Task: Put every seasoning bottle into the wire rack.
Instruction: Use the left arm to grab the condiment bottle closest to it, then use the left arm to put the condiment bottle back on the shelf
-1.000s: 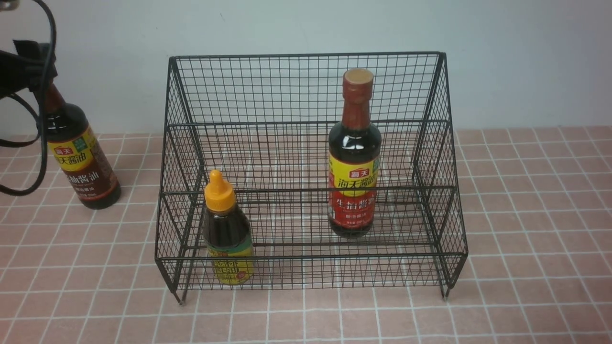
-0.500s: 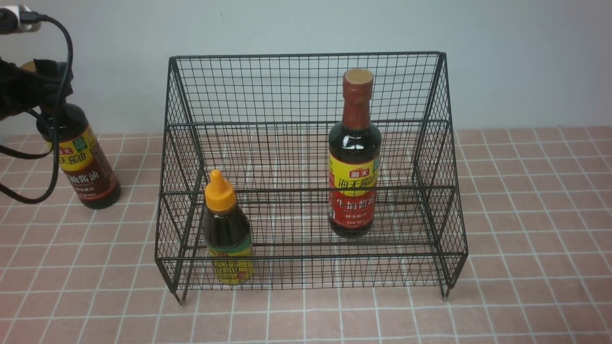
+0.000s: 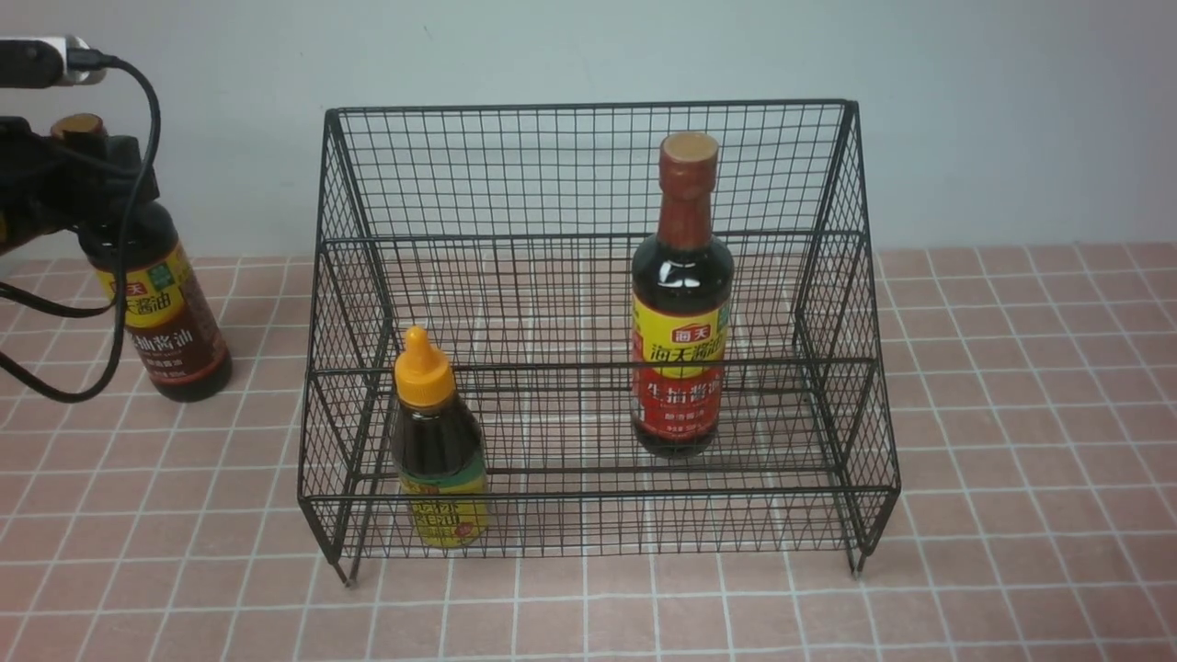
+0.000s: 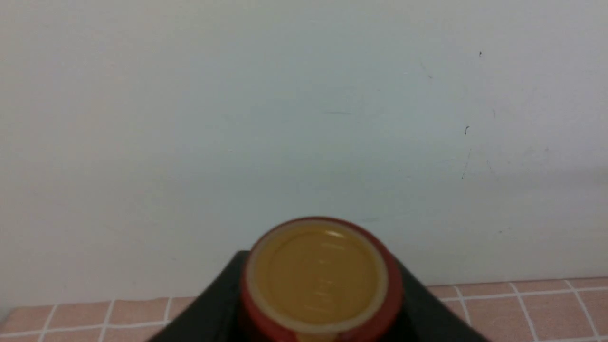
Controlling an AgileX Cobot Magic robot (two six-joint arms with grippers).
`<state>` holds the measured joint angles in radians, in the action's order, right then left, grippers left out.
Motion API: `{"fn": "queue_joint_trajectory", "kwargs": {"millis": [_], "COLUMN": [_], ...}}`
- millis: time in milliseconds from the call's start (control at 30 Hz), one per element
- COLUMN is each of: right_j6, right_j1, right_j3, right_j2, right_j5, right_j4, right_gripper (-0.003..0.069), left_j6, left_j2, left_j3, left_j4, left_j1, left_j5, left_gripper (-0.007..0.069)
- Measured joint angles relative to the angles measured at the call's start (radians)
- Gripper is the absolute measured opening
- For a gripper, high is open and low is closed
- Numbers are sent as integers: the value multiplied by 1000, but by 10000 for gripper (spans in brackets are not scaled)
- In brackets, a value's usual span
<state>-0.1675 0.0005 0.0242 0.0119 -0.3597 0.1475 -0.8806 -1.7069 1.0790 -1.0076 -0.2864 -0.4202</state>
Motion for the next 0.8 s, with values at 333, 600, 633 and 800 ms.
{"fn": "queue_joint_trajectory", "kwargs": {"millis": [333, 600, 633, 800], "right_j6": [0, 0, 0, 0], "right_j1": [0, 0, 0, 0], "right_j3": [0, 0, 0, 0], "right_j2": [0, 0, 0, 0], "right_j5": [0, 0, 0, 0], "right_j4": [0, 0, 0, 0], "right_gripper": [-10, -10, -10, -10], "left_j6": [-146, -301, -328, -409], "left_j2": [71, 268, 300, 338], "left_j3": [37, 138, 164, 257], "left_j4": [-41, -89, -93, -125], "left_j1": [0, 7, 18, 127], "left_j5": [22, -20, -29, -54], "left_gripper": [269, 269, 269, 269]}}
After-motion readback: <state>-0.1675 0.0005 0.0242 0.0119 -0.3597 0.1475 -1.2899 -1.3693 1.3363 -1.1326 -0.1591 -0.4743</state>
